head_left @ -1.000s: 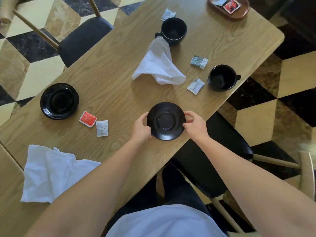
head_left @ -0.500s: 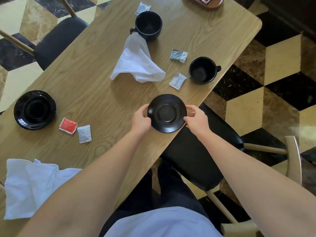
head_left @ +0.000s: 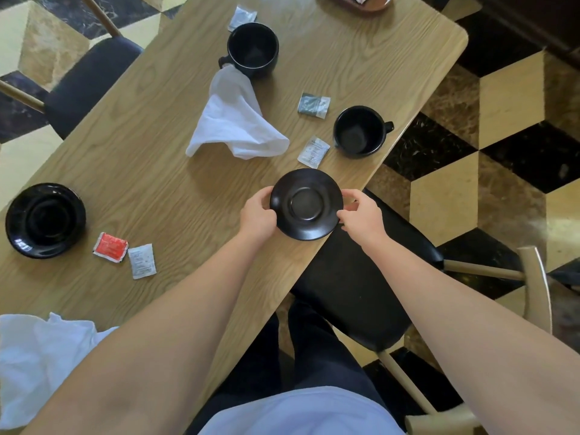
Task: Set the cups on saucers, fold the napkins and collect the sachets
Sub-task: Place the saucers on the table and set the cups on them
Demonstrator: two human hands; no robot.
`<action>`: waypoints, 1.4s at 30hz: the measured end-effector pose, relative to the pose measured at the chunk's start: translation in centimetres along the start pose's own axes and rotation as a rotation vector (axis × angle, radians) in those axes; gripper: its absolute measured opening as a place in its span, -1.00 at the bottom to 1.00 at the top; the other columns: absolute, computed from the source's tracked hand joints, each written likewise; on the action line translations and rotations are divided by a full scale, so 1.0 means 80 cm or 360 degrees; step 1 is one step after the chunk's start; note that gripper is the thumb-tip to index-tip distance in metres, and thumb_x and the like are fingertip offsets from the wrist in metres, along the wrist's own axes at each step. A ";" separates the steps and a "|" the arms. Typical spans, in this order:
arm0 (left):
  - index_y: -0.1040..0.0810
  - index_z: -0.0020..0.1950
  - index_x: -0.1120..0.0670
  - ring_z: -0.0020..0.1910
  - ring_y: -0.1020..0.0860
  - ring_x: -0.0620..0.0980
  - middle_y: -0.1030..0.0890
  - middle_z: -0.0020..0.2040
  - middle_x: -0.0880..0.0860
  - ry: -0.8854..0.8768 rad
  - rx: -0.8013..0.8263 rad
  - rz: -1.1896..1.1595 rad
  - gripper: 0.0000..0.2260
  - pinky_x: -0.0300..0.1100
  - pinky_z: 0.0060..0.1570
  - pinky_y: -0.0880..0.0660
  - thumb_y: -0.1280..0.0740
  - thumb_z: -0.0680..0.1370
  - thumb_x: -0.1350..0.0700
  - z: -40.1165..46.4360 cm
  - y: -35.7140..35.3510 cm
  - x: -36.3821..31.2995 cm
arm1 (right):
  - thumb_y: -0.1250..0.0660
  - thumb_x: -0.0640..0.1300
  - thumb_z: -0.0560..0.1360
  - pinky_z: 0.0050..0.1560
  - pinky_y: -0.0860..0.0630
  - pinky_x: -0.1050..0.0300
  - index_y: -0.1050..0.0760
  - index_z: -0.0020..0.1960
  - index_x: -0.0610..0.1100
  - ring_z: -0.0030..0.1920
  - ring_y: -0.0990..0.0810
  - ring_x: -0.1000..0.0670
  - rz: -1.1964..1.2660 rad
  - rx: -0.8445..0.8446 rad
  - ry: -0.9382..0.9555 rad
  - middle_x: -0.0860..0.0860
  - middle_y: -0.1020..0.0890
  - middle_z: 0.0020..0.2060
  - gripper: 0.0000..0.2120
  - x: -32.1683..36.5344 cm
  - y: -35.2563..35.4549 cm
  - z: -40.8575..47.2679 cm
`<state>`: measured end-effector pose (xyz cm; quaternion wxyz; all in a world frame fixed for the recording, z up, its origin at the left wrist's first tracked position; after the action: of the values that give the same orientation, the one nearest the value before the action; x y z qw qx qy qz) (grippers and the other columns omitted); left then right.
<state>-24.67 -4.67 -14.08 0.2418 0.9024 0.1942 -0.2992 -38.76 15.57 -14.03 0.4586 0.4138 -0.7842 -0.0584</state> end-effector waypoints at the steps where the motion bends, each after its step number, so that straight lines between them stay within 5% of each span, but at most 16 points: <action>1: -0.52 0.40 -0.14 0.13 -0.63 0.15 -0.63 0.22 0.11 0.0017 -0.0007 -0.0015 -0.40 0.03 0.08 -0.64 -0.20 0.51 0.41 0.000 0.000 0.000 | -0.35 -0.29 0.45 0.12 -0.65 -0.07 -0.50 0.12 0.24 -0.02 -0.65 0.11 0.0000 0.0005 0.0005 0.23 -0.60 -0.14 -0.55 0.000 -0.001 0.000; 4: -0.58 0.35 -0.12 -0.17 -0.70 0.14 -0.69 0.01 0.15 0.0095 -0.0053 -0.0063 -0.44 -0.17 -0.35 -0.63 -0.27 0.52 0.43 -0.003 0.007 0.001 | -0.36 -0.29 0.47 0.13 -0.64 -0.09 -0.49 0.13 0.23 0.01 -0.64 0.07 -0.0006 0.0014 0.0001 0.21 -0.59 -0.11 -0.56 0.001 -0.001 -0.001; 7: -0.62 0.28 -0.02 -0.37 -0.69 0.08 -0.71 -0.15 0.15 0.0127 -0.0089 -0.0074 -0.63 -0.15 -0.36 -0.65 -0.40 0.54 0.32 -0.013 0.017 0.007 | -0.35 -0.27 0.49 0.11 -0.64 -0.06 -0.50 0.21 0.16 0.04 -0.63 0.04 -0.0031 0.0041 -0.0034 0.17 -0.58 -0.08 -0.59 0.001 0.000 -0.006; 12: -0.56 0.22 0.02 -0.35 -0.69 0.04 -0.69 -0.13 0.14 0.0120 -0.0191 -0.0126 -0.76 -0.17 -0.42 -0.59 -0.44 0.57 0.02 -0.033 0.050 0.030 | -0.42 0.00 0.45 0.06 -0.55 0.02 -0.41 0.37 -0.05 0.21 -0.47 -0.06 -0.0549 -0.0275 0.0148 -0.05 -0.47 0.22 -0.48 0.038 0.010 -0.023; 15: -0.55 0.18 0.02 -0.36 -0.70 0.00 -0.69 -0.14 0.11 0.0151 -0.0303 -0.0222 -0.82 -0.09 -0.34 -0.63 -0.39 0.60 0.02 -0.045 0.092 0.054 | -0.41 -0.03 0.45 0.10 -0.56 0.02 -0.43 0.32 -0.07 0.20 -0.49 -0.04 -0.0499 -0.0258 0.0345 -0.03 -0.47 0.20 -0.54 0.090 -0.019 -0.034; 20: -0.51 0.03 0.07 -0.52 -0.54 -0.01 -0.55 -0.28 0.12 0.0280 -0.0591 -0.0593 -0.97 -0.25 -0.53 -0.41 -0.31 0.62 0.19 -0.067 0.183 0.099 | -0.38 -0.07 0.51 0.11 -0.52 0.03 -0.45 0.30 -0.11 0.12 -0.52 -0.01 -0.0466 0.0104 0.0481 -0.04 -0.49 0.18 -0.61 0.164 -0.122 -0.053; 25: -0.48 -0.02 0.09 -0.45 -0.56 0.07 -0.53 -0.28 0.12 0.0267 -0.0634 -0.0691 -0.91 -0.33 -0.62 -0.39 -0.26 0.62 0.26 -0.075 0.238 0.113 | -0.37 -0.09 0.53 0.08 -0.49 0.08 -0.46 0.31 -0.15 0.12 -0.54 -0.01 -0.0549 0.0347 0.0497 -0.04 -0.56 0.18 -0.62 0.200 -0.203 -0.075; 31: -0.52 0.04 0.12 -0.47 -0.58 0.02 -0.57 -0.30 0.09 0.0250 -0.0825 -0.0947 -0.95 -0.24 -0.49 -0.46 -0.31 0.59 0.22 -0.077 0.317 0.119 | -0.37 -0.11 0.51 -0.12 -0.43 0.20 -0.53 0.21 -0.15 -0.02 -0.56 0.03 -0.0560 0.0563 0.0537 0.03 -0.57 -0.02 -0.70 0.234 -0.294 -0.106; 36: -0.42 -0.07 0.11 -0.43 -0.52 0.01 -0.51 -0.26 0.10 0.0470 -0.1086 -0.1165 -0.89 -0.17 -0.47 -0.48 -0.32 0.61 0.23 -0.076 0.410 0.180 | -0.34 -0.12 0.48 0.04 -0.60 0.03 -0.57 0.10 -0.13 0.00 -0.65 -0.10 -0.0592 0.0728 0.0531 -0.06 -0.67 0.04 -0.79 0.290 -0.390 -0.115; 42: -0.43 0.35 0.14 -0.23 -0.57 0.08 -0.54 0.04 0.16 0.0596 -0.1262 -0.1252 -0.68 -0.08 -0.31 -0.58 -0.35 0.61 0.19 -0.041 0.476 0.226 | -0.33 -0.11 0.53 0.19 -0.57 0.04 -0.52 0.35 -0.13 0.16 -0.63 -0.09 -0.0690 0.0843 0.0607 -0.06 -0.64 0.23 -0.61 0.344 -0.507 -0.099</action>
<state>9.11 -29.92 -11.02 0.3933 0.6407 0.6507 -0.1065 -15.06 -27.86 -10.14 0.4505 0.6775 -0.5671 0.1284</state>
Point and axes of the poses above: each hand's wrist, its own z-axis towards the middle knuckle, its own y-axis out of the back of the hand, x = y × z, the point moved 7 cm from there along z, towards the middle knuckle
